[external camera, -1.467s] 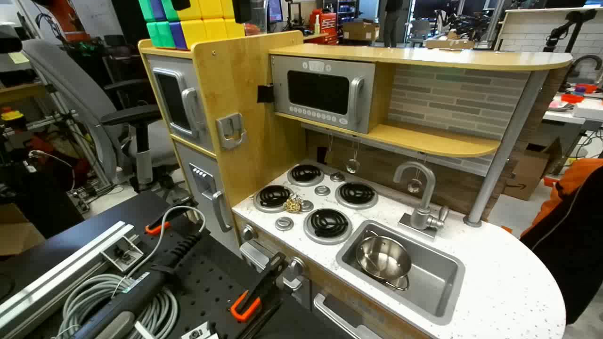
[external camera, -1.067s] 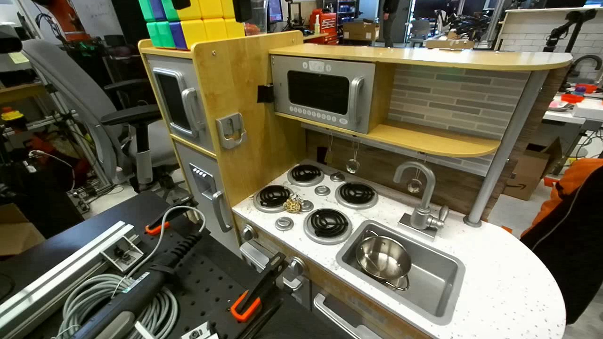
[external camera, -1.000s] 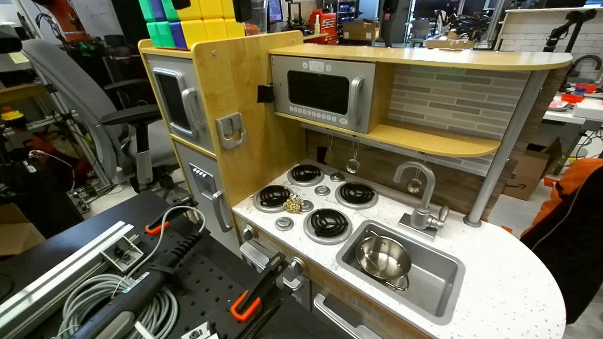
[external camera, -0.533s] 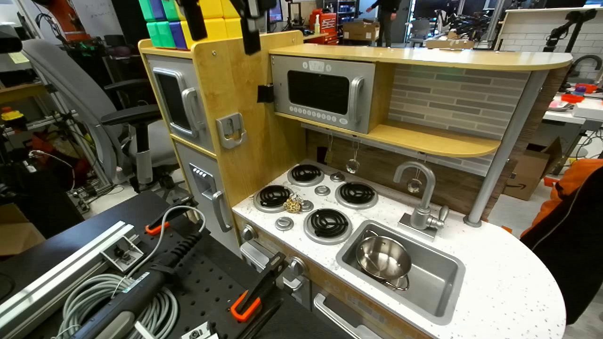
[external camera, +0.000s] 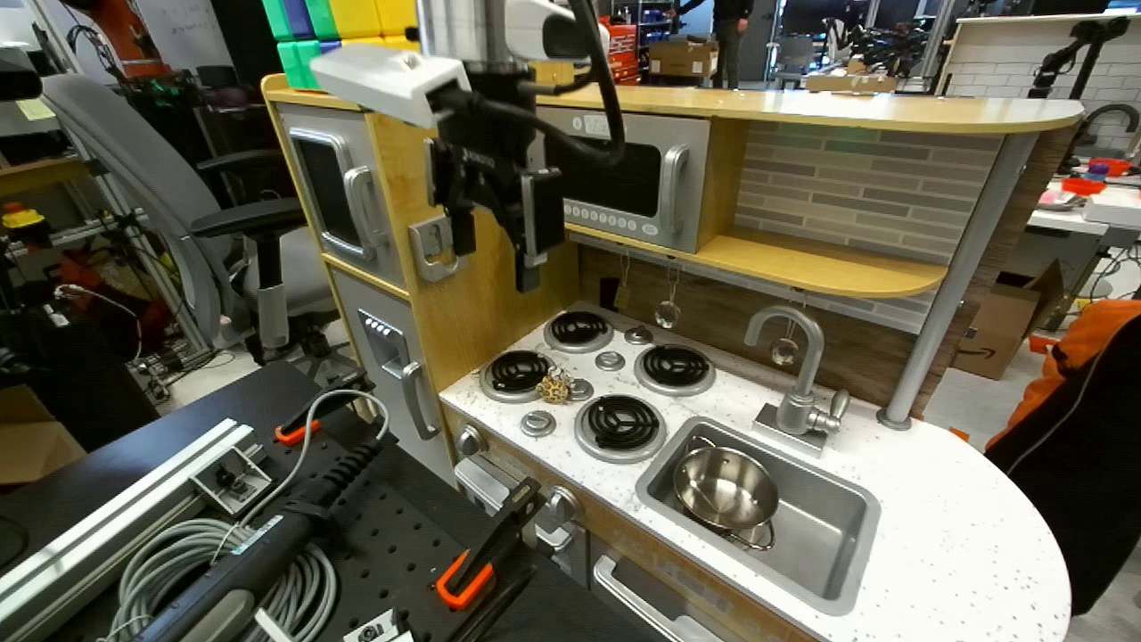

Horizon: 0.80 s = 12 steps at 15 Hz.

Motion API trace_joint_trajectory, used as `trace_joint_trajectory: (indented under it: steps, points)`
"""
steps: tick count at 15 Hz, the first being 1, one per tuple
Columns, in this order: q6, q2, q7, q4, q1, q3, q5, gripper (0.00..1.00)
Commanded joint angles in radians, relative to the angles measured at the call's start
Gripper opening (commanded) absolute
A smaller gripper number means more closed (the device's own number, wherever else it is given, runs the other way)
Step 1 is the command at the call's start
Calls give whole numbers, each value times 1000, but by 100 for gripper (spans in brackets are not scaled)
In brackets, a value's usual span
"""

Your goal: Put the toy into the silver pot.

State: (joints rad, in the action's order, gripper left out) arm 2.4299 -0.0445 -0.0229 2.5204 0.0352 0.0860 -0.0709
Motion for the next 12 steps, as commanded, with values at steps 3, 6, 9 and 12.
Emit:
trace_joint_trajectory:
  steps: [3,6,9,12]
  points:
    - [25,300,148,-231,1,-40,98,100]
    - [44,301,131,-208,-7,-45,85,100]
    - [63,321,132,-228,-9,-50,70,100]
    - [81,415,216,-280,14,-49,74,100]
